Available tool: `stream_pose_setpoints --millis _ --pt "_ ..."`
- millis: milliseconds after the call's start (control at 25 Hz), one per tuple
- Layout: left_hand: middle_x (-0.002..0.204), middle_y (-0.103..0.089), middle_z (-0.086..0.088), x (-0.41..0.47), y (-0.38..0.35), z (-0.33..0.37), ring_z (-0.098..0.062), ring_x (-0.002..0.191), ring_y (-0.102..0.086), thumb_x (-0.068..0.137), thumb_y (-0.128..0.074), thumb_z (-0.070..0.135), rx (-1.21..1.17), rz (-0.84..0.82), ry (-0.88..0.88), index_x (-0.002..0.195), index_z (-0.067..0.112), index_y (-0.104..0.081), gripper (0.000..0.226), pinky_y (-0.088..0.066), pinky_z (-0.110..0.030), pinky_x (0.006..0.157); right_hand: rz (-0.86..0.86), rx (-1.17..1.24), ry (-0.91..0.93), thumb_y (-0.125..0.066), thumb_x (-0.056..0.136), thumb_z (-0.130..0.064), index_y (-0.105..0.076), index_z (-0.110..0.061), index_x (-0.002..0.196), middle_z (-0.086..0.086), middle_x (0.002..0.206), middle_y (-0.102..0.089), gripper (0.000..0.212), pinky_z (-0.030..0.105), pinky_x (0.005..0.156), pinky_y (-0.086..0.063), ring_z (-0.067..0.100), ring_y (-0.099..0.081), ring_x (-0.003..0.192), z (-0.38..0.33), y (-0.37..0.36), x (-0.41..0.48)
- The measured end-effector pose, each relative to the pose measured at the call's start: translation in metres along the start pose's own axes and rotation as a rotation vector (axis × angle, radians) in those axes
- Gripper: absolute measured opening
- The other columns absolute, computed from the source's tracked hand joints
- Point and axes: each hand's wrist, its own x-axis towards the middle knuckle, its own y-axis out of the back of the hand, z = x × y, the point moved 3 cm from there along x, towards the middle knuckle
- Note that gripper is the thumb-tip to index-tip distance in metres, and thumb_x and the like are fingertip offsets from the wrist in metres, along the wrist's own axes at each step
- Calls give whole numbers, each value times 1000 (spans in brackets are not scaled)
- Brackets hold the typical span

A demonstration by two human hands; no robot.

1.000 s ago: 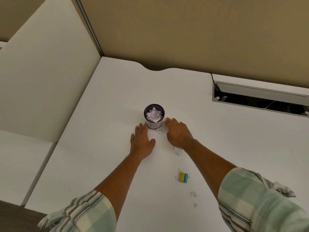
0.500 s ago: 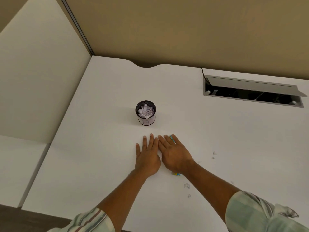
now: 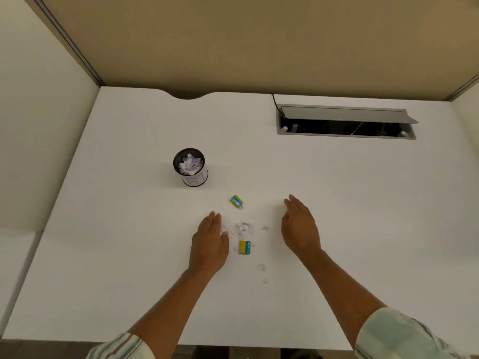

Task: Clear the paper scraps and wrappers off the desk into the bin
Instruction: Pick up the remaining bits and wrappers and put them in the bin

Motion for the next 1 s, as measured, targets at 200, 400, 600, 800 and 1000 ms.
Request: stream_pose_setpoints --millis 200,400,600,800,1000 --pt "171 0 -15 -5 -22 29 -31 159 5 108 -38 31 -24 -152 17 161 4 -8 67 -8 -42 130 -180 -124 -189 -37 102 -28 -13 3 155 22 166 -6 65 47 125 -19 38 -7 154 43 -7 -17" --pt "170 10 -17 -7 -40 70 -32 158 12 108 -33 22 -56 -247 7 161 2 -3 64 0 -45 130 -309 -128 67 -34 98 -15 1 0 157 16 166 11 70 43 127 1 32 10 154 -11 -41 -59" --pt "165 -32 -10 -3 -20 67 -27 153 -30 105 -44 18 -250 -125 -41 159 9 -27 57 -25 -34 124 -161 164 88 -44 100 -8 -32 2 152 19 160 -31 54 35 125 -17 33 -28 150 -6 -21 -60" --pt "122 -63 -9 7 0 31 -24 116 -60 97 -59 16 -282 3 126 135 13 -60 39 -46 -29 97 106 95 -405 -50 94 -8 -62 -9 113 17 115 -53 22 44 92 -53 38 -61 103 89 29 -60" --pt "124 -67 -9 18 -15 63 -22 114 -63 94 -61 16 -250 -117 102 122 11 -68 29 -46 -24 90 -67 -12 -438 -44 97 -7 -59 -4 104 16 106 -58 17 35 80 -52 32 -65 94 71 15 -64"
